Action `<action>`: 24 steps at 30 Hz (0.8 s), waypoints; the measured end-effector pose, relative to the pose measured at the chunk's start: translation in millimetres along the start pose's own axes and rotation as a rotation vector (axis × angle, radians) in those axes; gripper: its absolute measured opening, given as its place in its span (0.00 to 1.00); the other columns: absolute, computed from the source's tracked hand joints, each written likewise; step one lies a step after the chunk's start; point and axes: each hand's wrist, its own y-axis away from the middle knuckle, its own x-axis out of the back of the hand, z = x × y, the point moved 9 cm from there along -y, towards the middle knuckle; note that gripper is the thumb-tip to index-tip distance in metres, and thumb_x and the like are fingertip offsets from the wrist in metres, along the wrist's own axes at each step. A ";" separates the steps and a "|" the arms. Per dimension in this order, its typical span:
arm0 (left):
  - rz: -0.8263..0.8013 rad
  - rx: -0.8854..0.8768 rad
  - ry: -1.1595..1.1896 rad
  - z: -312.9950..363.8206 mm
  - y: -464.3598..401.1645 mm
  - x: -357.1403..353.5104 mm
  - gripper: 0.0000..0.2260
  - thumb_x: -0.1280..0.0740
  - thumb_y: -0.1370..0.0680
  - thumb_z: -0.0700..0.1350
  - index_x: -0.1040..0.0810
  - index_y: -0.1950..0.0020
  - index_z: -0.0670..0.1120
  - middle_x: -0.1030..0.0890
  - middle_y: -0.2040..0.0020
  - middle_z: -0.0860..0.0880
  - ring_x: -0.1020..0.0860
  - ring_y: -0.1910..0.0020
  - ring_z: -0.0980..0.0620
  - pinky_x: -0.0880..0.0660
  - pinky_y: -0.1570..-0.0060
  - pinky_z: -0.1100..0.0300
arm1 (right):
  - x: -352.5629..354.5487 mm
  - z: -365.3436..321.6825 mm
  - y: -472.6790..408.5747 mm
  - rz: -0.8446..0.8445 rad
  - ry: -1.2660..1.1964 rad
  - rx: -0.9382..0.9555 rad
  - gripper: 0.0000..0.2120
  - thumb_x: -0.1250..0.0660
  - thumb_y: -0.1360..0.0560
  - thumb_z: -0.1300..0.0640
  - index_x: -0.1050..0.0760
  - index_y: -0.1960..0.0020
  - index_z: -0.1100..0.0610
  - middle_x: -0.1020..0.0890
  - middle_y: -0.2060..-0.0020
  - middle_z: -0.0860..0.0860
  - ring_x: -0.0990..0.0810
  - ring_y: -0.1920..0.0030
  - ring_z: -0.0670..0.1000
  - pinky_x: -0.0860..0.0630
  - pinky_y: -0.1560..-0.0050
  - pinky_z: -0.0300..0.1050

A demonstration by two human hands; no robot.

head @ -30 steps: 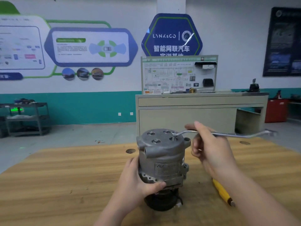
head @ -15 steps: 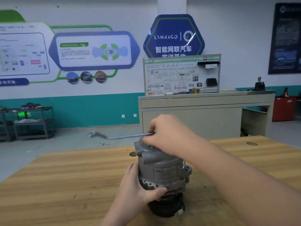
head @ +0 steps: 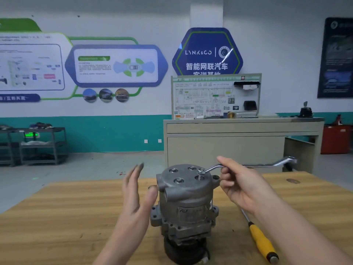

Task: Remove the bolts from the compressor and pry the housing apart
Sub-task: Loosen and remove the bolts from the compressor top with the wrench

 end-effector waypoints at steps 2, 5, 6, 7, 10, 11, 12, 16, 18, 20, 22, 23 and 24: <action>0.003 -0.129 -0.076 43.6 -17.4 -7.0 0.20 0.41 0.26 0.67 0.30 0.35 0.65 0.35 0.30 0.66 0.40 0.30 0.70 0.41 0.32 0.67 | 0.2 0.7 -8.0 -0.008 -0.004 -0.057 0.08 0.28 0.30 0.60 0.25 0.64 0.60 0.27 0.78 0.49 0.30 0.81 0.42 0.37 0.85 0.32; -0.183 -0.206 -0.401 75.9 -48.2 -50.4 0.13 0.37 0.20 0.53 0.23 0.36 0.55 0.28 0.34 0.61 0.34 0.33 0.64 0.39 0.31 0.64 | -1.1 0.6 -17.9 -0.019 0.038 -0.064 0.09 0.32 0.25 0.56 0.25 0.61 0.60 0.27 0.77 0.49 0.29 0.80 0.42 0.35 0.84 0.33; -0.224 -0.186 -0.473 75.7 -56.9 -61.5 0.14 0.37 0.20 0.52 0.23 0.35 0.53 0.27 0.33 0.59 0.33 0.32 0.60 0.40 0.33 0.64 | -1.8 1.0 -20.6 -0.019 0.041 -0.063 0.11 0.34 0.22 0.55 0.26 0.61 0.60 0.27 0.78 0.49 0.30 0.81 0.43 0.36 0.84 0.33; -0.263 -0.157 -0.510 73.2 -62.7 -70.2 0.14 0.37 0.20 0.51 0.22 0.35 0.52 0.25 0.33 0.56 0.31 0.33 0.57 0.38 0.35 0.64 | -3.1 1.5 -22.5 -0.022 0.038 -0.068 0.12 0.37 0.21 0.55 0.27 0.61 0.60 0.28 0.78 0.49 0.30 0.81 0.43 0.36 0.84 0.33; -0.345 -0.067 -0.510 63.7 -64.9 -82.4 0.11 0.36 0.20 0.49 0.18 0.41 0.51 0.17 0.44 0.51 0.22 0.44 0.52 0.29 0.48 0.62 | -7.5 1.2 -24.0 -0.045 0.026 -0.091 0.14 0.40 0.19 0.56 0.28 0.62 0.59 0.29 0.80 0.49 0.31 0.82 0.43 0.39 0.85 0.33; -0.354 -0.055 -0.504 62.4 -64.5 -83.0 0.10 0.36 0.20 0.49 0.18 0.42 0.52 0.16 0.47 0.51 0.22 0.47 0.52 0.29 0.52 0.62 | -8.2 0.6 -24.9 -0.053 0.024 -0.094 0.14 0.40 0.19 0.57 0.29 0.62 0.60 0.29 0.80 0.49 0.32 0.82 0.43 0.39 0.85 0.33; -0.360 -0.049 -0.493 61.5 -64.7 -82.9 0.10 0.35 0.21 0.49 0.17 0.43 0.52 0.16 0.49 0.52 0.22 0.49 0.52 0.29 0.54 0.62 | -8.3 -0.1 -26.0 -0.060 0.023 -0.090 0.13 0.40 0.19 0.57 0.29 0.61 0.60 0.29 0.79 0.49 0.32 0.82 0.43 0.39 0.84 0.33; -0.395 0.015 -0.422 55.2 -67.0 -83.0 0.11 0.34 0.21 0.48 0.19 0.39 0.53 0.16 0.46 0.53 0.22 0.47 0.55 0.28 0.49 0.62 | -10.2 2.6 -33.2 -0.088 0.017 -0.053 0.12 0.39 0.20 0.59 0.28 0.62 0.60 0.29 0.80 0.49 0.32 0.82 0.43 0.40 0.84 0.33; -0.407 0.053 -0.380 51.7 -66.7 -83.3 0.12 0.33 0.21 0.48 0.19 0.38 0.53 0.17 0.45 0.53 0.21 0.45 0.54 0.26 0.43 0.59 | -10.8 3.9 -37.2 -0.109 0.021 -0.041 0.12 0.39 0.20 0.59 0.28 0.62 0.60 0.29 0.80 0.49 0.32 0.82 0.44 0.40 0.85 0.34; -0.395 0.073 -0.361 48.9 -66.8 -82.1 0.11 0.32 0.22 0.49 0.19 0.40 0.54 0.16 0.46 0.53 0.21 0.46 0.53 0.25 0.42 0.57 | -13.0 1.4 -39.6 -0.144 0.090 -0.043 0.12 0.38 0.20 0.59 0.28 0.61 0.60 0.29 0.79 0.49 0.32 0.82 0.44 0.40 0.84 0.34; -0.361 0.081 -0.360 47.1 -67.1 -78.9 0.10 0.31 0.23 0.50 0.18 0.42 0.53 0.16 0.49 0.54 0.20 0.48 0.53 0.25 0.44 0.56 | -16.7 -2.6 -41.2 -0.185 0.222 -0.076 0.11 0.37 0.21 0.58 0.27 0.61 0.60 0.29 0.79 0.49 0.33 0.81 0.43 0.40 0.84 0.33; -0.343 0.085 -0.358 46.1 -67.1 -77.3 0.10 0.30 0.23 0.51 0.17 0.43 0.53 0.16 0.50 0.54 0.20 0.49 0.54 0.24 0.45 0.57 | -18.6 -4.4 -42.2 -0.201 0.288 -0.100 0.10 0.36 0.21 0.58 0.26 0.61 0.60 0.29 0.78 0.49 0.34 0.81 0.43 0.41 0.84 0.33; -0.326 0.090 -0.354 44.7 -66.6 -75.6 0.10 0.30 0.24 0.51 0.17 0.44 0.53 0.16 0.51 0.55 0.20 0.50 0.54 0.25 0.46 0.58 | -20.1 -5.9 -43.2 -0.211 0.341 -0.122 0.09 0.34 0.22 0.58 0.25 0.61 0.60 0.28 0.78 0.49 0.34 0.81 0.43 0.41 0.85 0.32</action>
